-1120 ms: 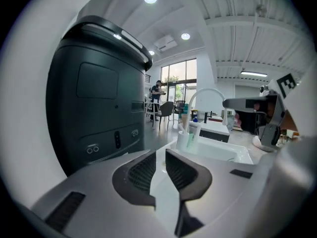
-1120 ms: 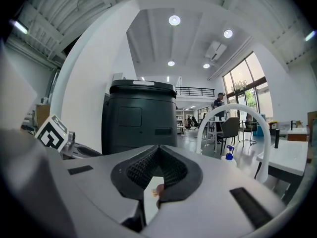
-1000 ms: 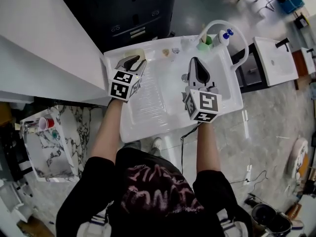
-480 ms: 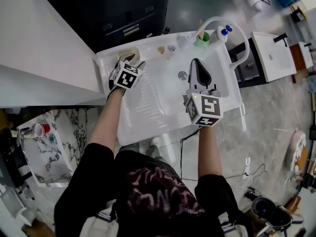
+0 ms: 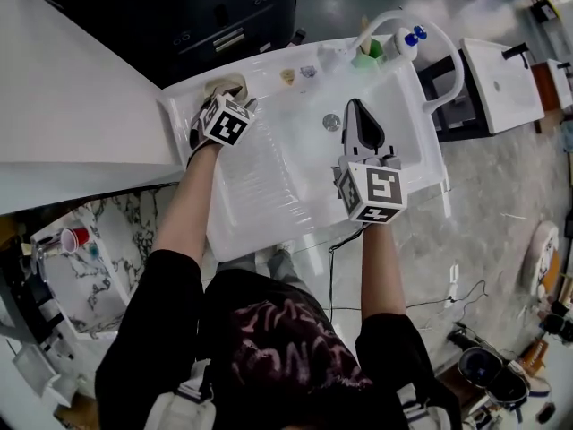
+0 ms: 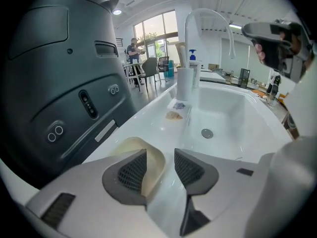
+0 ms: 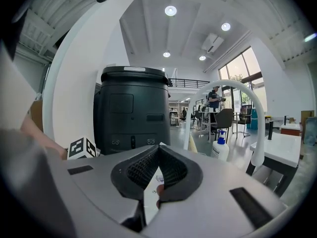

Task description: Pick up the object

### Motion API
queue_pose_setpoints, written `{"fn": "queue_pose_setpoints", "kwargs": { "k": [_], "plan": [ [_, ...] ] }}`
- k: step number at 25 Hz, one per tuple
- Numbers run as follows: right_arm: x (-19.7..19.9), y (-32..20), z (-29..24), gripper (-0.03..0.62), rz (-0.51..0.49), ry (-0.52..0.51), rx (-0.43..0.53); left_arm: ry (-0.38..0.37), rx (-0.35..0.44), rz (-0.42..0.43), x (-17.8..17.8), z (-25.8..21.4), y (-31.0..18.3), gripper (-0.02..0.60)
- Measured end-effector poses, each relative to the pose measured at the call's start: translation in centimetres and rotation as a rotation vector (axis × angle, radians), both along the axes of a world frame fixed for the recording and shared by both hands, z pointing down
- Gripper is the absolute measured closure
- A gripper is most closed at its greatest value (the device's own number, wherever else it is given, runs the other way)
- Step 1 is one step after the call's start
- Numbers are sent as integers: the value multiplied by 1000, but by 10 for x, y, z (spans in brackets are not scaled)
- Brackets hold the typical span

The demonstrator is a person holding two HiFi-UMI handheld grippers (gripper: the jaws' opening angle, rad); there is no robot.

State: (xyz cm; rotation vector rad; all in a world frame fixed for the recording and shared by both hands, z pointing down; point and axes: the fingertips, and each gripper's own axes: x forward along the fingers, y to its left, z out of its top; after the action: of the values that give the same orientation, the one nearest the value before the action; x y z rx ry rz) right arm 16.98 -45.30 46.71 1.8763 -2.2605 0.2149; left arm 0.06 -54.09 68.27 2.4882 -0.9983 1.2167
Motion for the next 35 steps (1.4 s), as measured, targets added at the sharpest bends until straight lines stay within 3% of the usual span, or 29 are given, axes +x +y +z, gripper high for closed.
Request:
{"fn": "queue_pose_setpoints", "kwargs": {
  "k": [12, 21, 29, 35],
  "plan": [
    [10, -1, 13, 579, 12, -11, -13, -66, -10, 45, 2, 7, -2, 526],
    [9, 6, 9, 579, 13, -23, -6, -39, -12, 34, 3, -3, 4, 538],
    [0, 19, -7, 579, 3, -47, 13, 60, 51, 7, 2, -43, 18, 538],
    [-8, 30, -28, 579, -13, -70, 47, 129, 135, -14, 5, -101, 35, 538]
  ]
}}
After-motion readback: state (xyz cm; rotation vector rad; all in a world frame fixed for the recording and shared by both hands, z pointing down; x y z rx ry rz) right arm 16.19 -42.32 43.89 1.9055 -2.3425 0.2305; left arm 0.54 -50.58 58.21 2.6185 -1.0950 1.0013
